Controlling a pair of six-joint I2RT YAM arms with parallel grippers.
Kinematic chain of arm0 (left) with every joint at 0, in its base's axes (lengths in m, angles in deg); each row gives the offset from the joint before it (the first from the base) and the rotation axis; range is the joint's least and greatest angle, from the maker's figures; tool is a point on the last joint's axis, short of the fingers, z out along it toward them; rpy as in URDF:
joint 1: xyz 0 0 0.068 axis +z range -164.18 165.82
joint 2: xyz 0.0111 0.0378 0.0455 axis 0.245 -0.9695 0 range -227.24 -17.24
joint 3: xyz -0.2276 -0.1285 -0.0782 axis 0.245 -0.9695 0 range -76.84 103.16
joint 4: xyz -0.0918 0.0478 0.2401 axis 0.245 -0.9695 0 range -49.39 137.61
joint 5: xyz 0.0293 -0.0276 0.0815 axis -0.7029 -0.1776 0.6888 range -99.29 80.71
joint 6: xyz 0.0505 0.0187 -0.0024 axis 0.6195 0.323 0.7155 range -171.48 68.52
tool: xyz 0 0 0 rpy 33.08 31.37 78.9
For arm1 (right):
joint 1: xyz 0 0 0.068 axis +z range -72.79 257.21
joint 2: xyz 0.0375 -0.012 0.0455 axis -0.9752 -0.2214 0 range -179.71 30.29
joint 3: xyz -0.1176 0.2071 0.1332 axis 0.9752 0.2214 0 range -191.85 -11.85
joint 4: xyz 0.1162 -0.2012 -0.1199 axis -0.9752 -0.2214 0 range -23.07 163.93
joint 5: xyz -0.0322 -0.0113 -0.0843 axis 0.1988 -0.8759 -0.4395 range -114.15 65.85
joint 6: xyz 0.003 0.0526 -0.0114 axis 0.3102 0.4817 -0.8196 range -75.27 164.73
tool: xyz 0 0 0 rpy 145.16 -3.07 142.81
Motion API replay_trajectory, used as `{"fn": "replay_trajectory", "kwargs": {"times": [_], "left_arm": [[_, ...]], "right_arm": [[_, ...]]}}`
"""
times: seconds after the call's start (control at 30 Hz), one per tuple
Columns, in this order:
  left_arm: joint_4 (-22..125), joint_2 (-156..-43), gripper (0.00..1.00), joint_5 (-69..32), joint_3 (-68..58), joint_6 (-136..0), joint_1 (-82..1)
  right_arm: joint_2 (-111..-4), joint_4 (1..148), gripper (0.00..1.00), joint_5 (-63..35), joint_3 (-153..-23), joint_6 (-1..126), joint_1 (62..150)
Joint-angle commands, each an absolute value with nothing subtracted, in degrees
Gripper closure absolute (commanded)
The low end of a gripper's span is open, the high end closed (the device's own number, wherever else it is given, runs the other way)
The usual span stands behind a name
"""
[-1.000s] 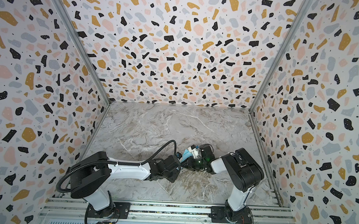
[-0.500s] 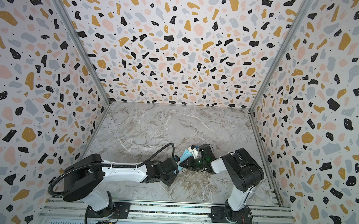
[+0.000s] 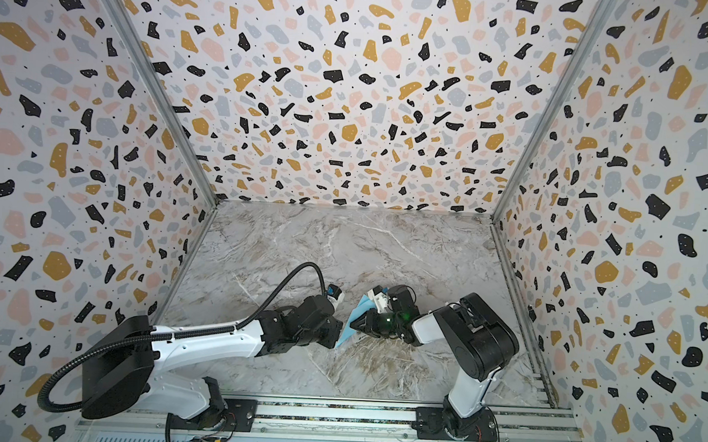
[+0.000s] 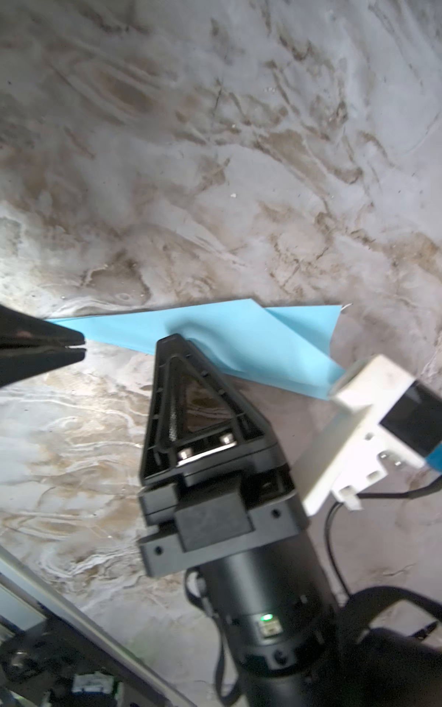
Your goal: Fold a paper plane with a square sheet of paper (pick it up from the middle)
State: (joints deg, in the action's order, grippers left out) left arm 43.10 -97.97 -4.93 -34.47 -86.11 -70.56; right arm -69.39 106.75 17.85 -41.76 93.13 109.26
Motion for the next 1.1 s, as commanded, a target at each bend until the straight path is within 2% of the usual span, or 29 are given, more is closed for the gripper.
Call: {"fn": "replay_trajectory", "kwargs": {"times": [0.0,0.27,0.73,1.07], "left_arm": [[49.8,-101.47,1.0,-7.88,-34.52,-87.48,-69.4],[51.81,-109.84,1.0,-11.85,-32.06,-87.2,-69.11],[48.26,-114.35,1.0,-11.0,-35.79,-87.25,-69.73],[46.91,-114.0,1.0,-10.17,-37.15,-87.51,-69.73]], "right_arm": [[-69.2,101.33,0.76,13.93,-41.81,92.94,109.48],[-69.28,101.15,0.76,15.38,-42.35,92.19,109.16],[-66.23,102.58,0.76,19.03,-43.73,89.03,106.82],[-63.49,94.15,0.75,13.95,-47.9,81.2,104.46]]}}
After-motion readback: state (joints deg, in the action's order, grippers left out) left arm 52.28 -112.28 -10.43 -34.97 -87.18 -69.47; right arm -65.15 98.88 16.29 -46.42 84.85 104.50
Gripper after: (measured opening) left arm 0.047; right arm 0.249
